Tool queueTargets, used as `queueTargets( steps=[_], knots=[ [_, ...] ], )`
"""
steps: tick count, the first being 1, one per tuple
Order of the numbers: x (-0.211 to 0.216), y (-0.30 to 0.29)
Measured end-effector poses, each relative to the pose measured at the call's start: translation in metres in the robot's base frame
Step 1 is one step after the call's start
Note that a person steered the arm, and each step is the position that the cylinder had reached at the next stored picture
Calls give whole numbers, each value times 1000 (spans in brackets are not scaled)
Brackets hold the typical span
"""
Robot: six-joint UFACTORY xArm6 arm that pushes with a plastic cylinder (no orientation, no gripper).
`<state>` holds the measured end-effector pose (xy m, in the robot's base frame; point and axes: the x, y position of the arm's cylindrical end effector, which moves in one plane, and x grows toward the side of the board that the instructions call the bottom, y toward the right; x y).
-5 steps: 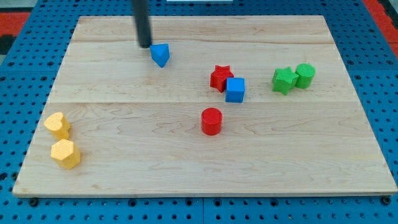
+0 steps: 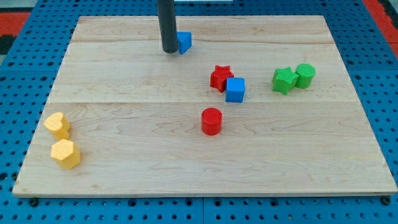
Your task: Move the blue triangle diagonal to the red star
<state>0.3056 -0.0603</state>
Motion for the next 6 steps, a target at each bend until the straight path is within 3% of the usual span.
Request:
queueTargets(
  steps=[1,2,3,4,5,6],
  knots=[
    [9,24],
    [-24,27],
    [5,115],
    [38,159],
    [88,149],
    [126,179]
  ],
)
